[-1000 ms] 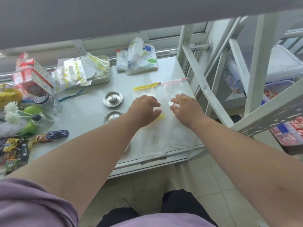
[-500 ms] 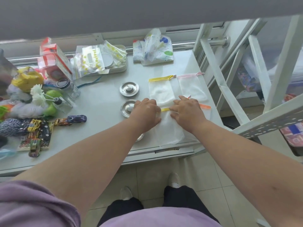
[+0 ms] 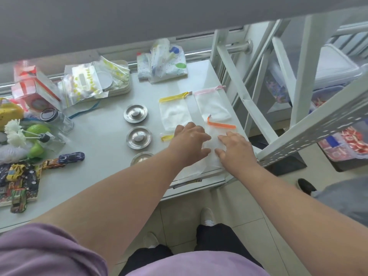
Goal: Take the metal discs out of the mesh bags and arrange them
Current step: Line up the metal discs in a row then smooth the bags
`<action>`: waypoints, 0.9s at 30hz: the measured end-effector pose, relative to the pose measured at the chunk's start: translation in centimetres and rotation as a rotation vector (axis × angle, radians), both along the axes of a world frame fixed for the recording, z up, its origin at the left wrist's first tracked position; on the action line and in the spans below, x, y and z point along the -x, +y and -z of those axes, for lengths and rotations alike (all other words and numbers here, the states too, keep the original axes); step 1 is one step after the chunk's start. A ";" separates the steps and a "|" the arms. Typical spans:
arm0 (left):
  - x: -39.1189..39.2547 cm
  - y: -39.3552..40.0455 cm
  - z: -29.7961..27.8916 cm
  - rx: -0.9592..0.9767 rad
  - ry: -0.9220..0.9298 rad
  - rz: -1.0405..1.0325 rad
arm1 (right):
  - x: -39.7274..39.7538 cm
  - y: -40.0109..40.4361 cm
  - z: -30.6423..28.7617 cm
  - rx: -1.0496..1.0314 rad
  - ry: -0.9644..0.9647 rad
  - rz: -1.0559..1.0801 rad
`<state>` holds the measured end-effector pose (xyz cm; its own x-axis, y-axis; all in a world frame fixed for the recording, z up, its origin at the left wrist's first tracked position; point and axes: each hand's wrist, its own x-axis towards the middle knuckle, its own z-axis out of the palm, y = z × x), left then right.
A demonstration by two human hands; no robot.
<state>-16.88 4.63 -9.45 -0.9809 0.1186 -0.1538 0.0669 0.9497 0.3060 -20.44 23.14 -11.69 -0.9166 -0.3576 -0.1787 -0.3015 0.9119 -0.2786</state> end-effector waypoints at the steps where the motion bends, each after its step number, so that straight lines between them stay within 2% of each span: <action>1: 0.0 0.8 0.1 0.023 -0.015 0.024 | 0.1 0.4 0.1 -0.005 -0.019 -0.010; 6: 0.2 2.8 -0.1 0.074 -0.016 0.071 | 1.6 1.2 -0.2 -0.028 -0.010 -0.093; 13: 0.2 3.7 0.5 0.009 -0.036 0.077 | 2.5 1.7 -0.4 0.030 -0.042 -0.153; 19: 0.8 2.9 0.7 0.015 0.049 -0.052 | 1.9 2.5 0.5 0.139 -0.042 -0.115; 27: 1.8 3.0 0.7 0.116 -0.048 -0.064 | 2.3 2.6 0.7 0.096 -0.042 -0.119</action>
<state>-18.71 7.65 -10.12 -0.9771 0.0347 -0.2099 -0.0071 0.9807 0.1953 -22.74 25.76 -12.43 -0.8593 -0.4802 -0.1760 -0.3917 0.8392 -0.3771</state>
